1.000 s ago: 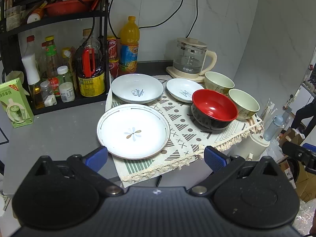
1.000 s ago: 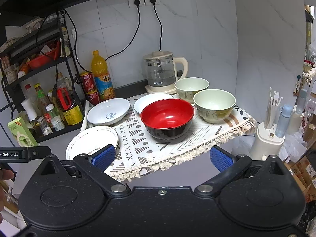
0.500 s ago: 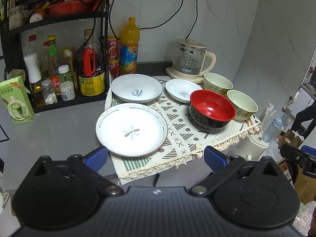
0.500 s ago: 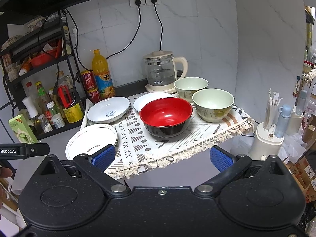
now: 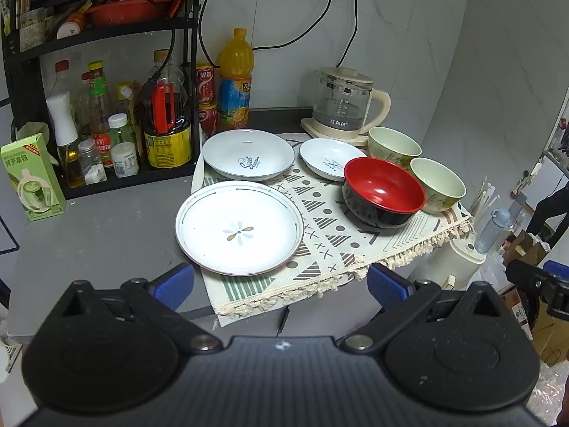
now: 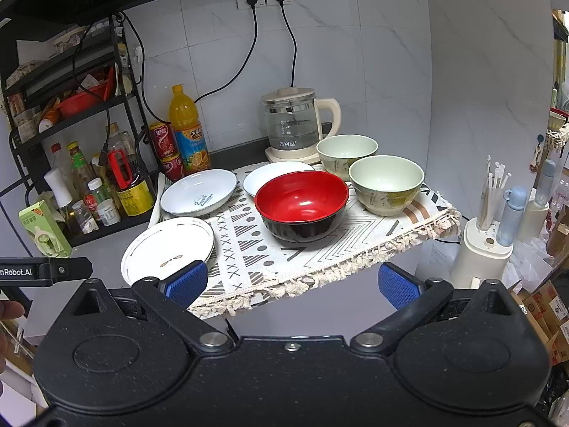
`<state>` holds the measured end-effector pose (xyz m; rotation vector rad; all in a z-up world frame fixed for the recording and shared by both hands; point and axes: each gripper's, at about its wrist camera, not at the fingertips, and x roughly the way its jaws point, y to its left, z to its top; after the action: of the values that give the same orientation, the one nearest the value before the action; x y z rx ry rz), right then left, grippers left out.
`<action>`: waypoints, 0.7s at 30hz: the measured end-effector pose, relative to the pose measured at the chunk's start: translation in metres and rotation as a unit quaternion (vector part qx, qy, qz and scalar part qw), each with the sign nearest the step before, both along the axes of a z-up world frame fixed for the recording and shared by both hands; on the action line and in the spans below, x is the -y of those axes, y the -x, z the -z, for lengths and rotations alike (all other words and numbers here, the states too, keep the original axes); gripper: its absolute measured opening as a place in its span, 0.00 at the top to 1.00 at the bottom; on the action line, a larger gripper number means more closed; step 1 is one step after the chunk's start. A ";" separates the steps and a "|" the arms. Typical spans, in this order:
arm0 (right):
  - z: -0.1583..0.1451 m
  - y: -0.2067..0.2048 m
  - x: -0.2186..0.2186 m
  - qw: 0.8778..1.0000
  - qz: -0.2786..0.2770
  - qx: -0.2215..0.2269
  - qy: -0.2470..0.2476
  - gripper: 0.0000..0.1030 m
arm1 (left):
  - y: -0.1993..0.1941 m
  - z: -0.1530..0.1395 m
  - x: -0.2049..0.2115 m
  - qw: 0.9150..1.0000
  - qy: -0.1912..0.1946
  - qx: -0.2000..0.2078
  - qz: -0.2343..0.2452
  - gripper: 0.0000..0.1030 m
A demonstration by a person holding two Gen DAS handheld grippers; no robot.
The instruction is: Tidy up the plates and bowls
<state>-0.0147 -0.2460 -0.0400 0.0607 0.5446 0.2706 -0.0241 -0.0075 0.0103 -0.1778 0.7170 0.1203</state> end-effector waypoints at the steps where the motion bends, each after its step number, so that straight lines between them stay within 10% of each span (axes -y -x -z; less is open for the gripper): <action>1: 0.000 0.000 0.000 1.000 0.000 0.000 0.000 0.00 | 0.001 0.000 0.001 1.000 0.001 0.000 -0.001 0.00; 21: 0.003 0.002 0.009 1.000 0.002 -0.006 -0.010 0.00 | 0.007 -0.001 0.013 1.000 -0.009 -0.002 -0.002 0.00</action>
<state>-0.0169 -0.2554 -0.0428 0.0833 0.5544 0.2714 -0.0312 -0.0202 0.0109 -0.1617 0.7186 0.1319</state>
